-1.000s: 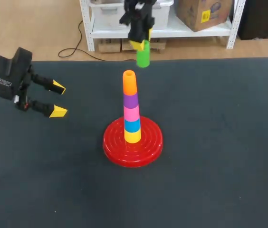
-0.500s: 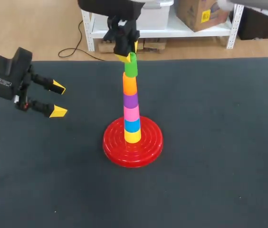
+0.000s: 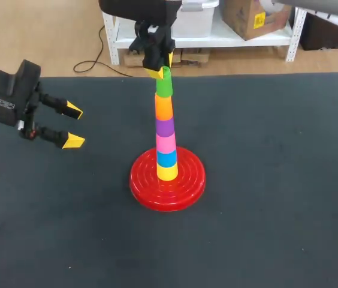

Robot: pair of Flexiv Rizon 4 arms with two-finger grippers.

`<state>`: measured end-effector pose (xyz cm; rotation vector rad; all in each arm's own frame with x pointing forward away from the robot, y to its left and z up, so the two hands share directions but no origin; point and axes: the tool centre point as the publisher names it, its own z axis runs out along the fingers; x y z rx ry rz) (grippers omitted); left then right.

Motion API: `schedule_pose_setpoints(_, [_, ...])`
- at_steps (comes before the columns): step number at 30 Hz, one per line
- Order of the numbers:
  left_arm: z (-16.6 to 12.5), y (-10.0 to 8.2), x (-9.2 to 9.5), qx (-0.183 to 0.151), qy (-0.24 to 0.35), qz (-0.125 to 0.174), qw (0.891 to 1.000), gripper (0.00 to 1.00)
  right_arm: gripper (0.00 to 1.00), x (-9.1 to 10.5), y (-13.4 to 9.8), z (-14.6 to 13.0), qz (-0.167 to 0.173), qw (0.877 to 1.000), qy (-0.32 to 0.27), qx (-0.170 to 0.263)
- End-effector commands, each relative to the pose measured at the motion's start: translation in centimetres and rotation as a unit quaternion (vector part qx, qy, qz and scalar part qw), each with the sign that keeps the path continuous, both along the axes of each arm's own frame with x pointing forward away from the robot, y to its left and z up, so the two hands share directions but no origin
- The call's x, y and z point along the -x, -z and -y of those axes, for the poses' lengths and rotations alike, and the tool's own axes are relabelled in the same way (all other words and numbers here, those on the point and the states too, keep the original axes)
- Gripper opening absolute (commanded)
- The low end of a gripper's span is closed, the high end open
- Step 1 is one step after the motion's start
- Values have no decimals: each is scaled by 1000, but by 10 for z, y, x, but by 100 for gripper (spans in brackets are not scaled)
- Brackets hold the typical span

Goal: Pick up and stack the cylinders on the red base in this order: pink,purple,orange,green

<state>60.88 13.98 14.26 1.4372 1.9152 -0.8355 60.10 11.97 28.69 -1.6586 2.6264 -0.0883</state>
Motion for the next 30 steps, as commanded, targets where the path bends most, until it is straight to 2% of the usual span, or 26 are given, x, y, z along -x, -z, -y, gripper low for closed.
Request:
schedule_pose_setpoints(1, [0, 1, 0, 1, 0, 1, 1000, 100, 0, -2, 5, 0, -1, 1000, 1, 1])
schedule_pose_setpoints(18, [0, 1, 0, 1, 0, 1, 1000, 100, 0, -8, 12, -2, -3, 1000, 9, 2])
schedule_pose_setpoints(30, [0, 1, 0, 1, 0, 1, 1000, 100, 0, -18, 29, -3, -27, 999, 25, 6])
